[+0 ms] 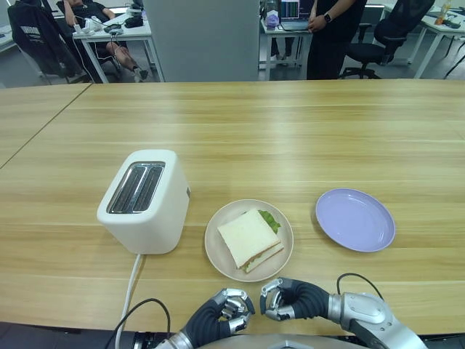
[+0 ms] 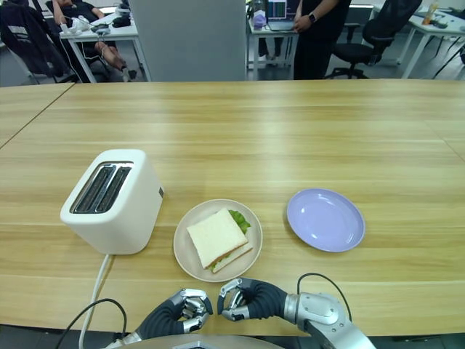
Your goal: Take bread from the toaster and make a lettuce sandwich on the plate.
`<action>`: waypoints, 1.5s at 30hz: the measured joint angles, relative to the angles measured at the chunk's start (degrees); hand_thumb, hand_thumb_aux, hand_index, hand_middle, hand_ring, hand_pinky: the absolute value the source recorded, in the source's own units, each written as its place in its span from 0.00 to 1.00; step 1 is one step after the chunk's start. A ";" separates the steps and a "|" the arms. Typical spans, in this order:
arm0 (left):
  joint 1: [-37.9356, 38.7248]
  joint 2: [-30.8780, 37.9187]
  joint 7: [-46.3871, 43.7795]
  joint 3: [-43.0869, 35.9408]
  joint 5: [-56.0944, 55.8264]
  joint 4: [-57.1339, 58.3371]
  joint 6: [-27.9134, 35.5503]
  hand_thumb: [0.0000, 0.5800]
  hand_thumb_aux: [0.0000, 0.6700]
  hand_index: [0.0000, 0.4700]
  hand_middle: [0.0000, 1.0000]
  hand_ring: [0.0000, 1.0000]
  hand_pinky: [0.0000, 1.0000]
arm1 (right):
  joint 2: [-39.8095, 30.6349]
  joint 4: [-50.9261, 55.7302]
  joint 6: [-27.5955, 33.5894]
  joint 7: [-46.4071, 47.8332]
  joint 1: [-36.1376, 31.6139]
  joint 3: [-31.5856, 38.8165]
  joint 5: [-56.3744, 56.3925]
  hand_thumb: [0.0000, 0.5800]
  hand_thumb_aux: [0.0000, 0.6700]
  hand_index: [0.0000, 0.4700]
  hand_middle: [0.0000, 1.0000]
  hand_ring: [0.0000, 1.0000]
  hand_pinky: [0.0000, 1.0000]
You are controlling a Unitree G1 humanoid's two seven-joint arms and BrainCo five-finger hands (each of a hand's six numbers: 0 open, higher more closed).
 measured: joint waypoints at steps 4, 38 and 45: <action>-5.13 -3.14 2.09 0.41 1.49 4.40 3.00 1.00 1.00 0.98 0.91 0.91 0.91 | 2.80 3.74 1.06 -3.92 -3.27 0.15 -3.17 1.00 1.00 0.98 1.00 1.00 1.00; -62.03 -17.06 11.84 10.54 7.07 70.42 -13.37 1.00 1.00 0.98 0.80 0.80 0.80 | 28.04 81.87 -14.92 -27.74 -57.41 -13.29 -14.34 1.00 1.00 0.98 1.00 1.00 1.00; -57.72 -17.77 12.03 11.08 7.03 67.84 -17.65 0.76 0.51 0.50 0.65 0.65 0.65 | 28.26 80.66 -18.04 -27.37 -55.26 -15.83 -14.16 1.00 1.00 0.98 0.91 0.91 0.91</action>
